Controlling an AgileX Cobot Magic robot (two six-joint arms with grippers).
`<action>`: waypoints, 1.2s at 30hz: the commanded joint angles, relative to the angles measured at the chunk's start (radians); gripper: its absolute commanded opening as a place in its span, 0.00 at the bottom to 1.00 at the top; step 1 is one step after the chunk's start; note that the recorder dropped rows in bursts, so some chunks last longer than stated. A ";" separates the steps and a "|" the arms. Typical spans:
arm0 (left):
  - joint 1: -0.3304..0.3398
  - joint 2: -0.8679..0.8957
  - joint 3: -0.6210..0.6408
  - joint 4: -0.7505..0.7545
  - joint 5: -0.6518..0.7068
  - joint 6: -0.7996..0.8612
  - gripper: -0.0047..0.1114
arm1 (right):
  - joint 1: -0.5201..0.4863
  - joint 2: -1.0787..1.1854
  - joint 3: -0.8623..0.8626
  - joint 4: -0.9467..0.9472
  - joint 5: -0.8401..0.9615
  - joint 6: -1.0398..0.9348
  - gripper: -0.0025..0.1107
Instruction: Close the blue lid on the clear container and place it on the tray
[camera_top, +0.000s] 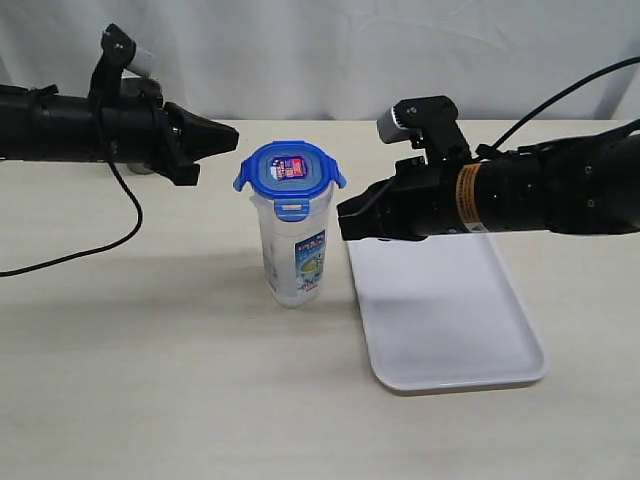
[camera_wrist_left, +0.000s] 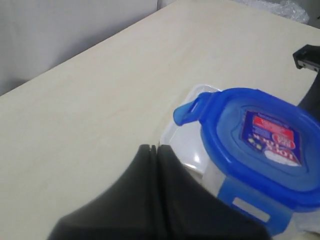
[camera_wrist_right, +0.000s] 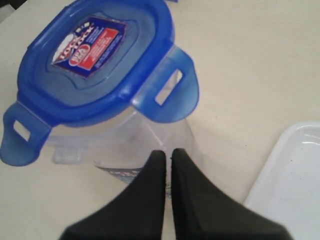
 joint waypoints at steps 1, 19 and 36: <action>-0.001 0.027 -0.009 -0.035 0.007 0.031 0.04 | -0.003 -0.002 0.021 -0.018 -0.006 0.020 0.06; -0.070 0.027 -0.007 0.039 0.003 0.031 0.04 | -0.003 -0.002 0.026 -0.017 -0.001 0.005 0.06; -0.070 0.003 0.012 0.116 -0.029 -0.015 0.04 | -0.003 -0.002 0.026 -0.017 0.012 0.005 0.06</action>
